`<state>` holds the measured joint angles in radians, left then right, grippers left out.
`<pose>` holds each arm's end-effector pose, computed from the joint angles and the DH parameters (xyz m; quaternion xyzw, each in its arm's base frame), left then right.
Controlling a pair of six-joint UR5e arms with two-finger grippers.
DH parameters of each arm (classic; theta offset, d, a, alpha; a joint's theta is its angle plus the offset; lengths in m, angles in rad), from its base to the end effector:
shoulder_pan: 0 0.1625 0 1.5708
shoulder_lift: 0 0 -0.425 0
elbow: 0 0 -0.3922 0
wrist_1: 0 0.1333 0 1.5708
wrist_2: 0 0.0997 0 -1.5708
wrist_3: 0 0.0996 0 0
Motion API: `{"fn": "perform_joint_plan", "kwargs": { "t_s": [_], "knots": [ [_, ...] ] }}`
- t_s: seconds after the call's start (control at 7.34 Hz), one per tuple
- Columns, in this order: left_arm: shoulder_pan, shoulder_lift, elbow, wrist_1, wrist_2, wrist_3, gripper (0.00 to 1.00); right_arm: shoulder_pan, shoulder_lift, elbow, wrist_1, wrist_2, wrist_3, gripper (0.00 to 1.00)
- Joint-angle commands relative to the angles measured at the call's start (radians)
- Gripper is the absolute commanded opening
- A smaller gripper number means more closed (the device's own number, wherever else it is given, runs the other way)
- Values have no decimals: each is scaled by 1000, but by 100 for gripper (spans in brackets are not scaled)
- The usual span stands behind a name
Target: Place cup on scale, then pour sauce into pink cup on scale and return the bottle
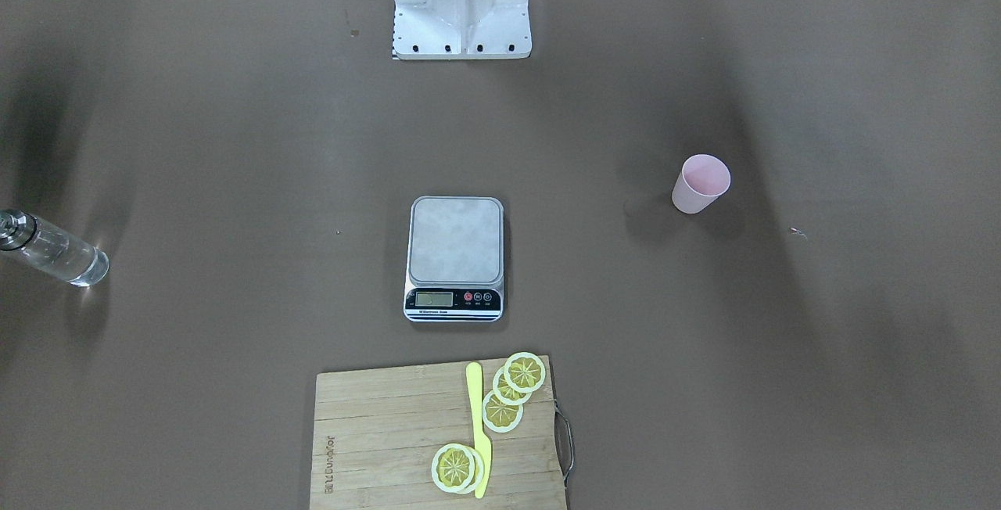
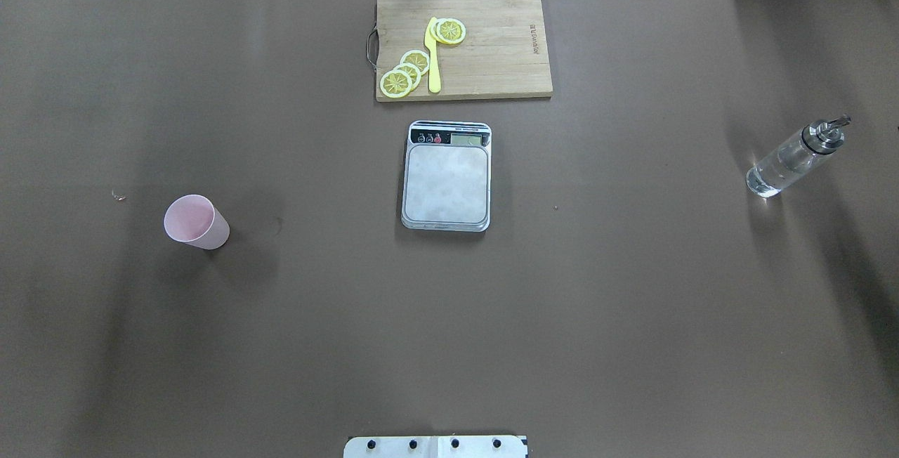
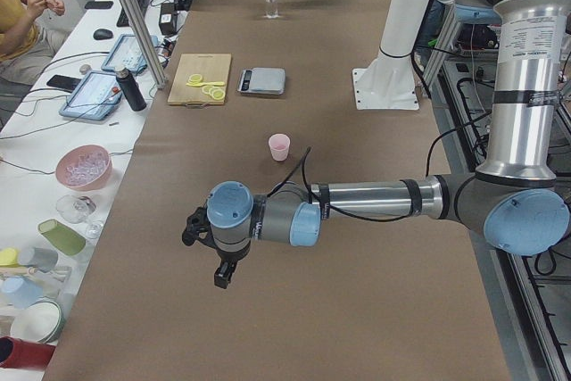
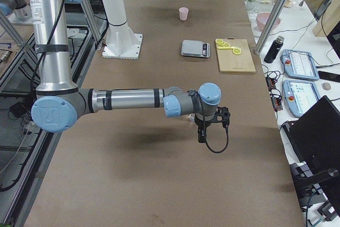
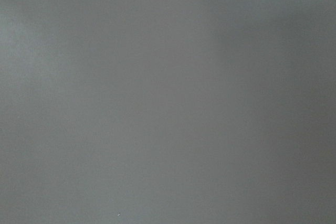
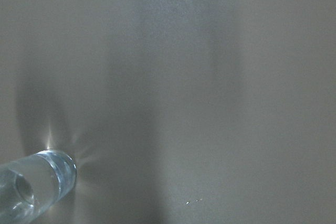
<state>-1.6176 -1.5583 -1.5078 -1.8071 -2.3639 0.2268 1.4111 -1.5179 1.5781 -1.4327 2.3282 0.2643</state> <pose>-0.0854 -0.4919 0.6701 0.1259 0.3713 0.1135 0.9129 -0.0196 -0.5296 0.6146 0.0125 -0.3790 0.0118 0.9252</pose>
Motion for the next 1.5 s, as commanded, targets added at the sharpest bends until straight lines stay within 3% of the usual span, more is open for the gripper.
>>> {"fn": "perform_joint_plan", "kwargs": {
  "t_s": [0.0, 0.27, 1.36],
  "knots": [
    [1, 29, -5, -63, 0, -53, 99, -12, 1, -1, 2, -13, 1, 99],
    [11, 9, -28, -104, -3, -84, 99, -12, -2, -1, 2, -12, 0, 99],
    [479, -5, -366, -34, 14, -761, 99, -14, -7, -3, 3, -12, -8, 99]
  ]
}}
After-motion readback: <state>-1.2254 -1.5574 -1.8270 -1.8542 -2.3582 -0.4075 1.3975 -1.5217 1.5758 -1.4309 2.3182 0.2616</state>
